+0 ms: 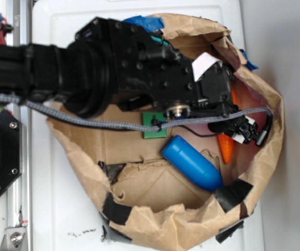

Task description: Grab the carrot.

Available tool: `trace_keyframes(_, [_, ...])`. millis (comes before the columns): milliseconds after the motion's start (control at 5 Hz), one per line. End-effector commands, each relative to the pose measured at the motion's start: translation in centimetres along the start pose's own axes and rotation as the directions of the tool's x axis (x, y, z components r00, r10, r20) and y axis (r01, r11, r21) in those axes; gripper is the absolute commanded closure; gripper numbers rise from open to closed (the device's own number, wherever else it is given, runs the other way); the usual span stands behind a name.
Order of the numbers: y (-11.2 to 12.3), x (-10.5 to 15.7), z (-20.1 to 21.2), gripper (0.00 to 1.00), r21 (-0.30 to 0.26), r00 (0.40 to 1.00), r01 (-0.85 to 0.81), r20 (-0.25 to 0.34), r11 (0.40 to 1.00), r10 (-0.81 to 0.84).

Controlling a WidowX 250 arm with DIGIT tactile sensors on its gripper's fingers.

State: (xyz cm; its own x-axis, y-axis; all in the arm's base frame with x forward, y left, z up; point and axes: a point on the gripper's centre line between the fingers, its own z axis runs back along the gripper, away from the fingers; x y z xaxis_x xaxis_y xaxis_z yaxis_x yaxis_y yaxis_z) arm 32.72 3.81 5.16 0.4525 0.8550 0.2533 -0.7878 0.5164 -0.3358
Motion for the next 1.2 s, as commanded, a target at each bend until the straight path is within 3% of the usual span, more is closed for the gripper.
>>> trace_keyframes(0, [-0.5,0.4,0.6,0.00,-0.029,1.000,0.011,0.016,1.000,-0.010])
trace_keyframes(1000, [-1.1,0.1,0.1,0.00,-0.006,0.998,0.051,0.032,0.999,-0.051])
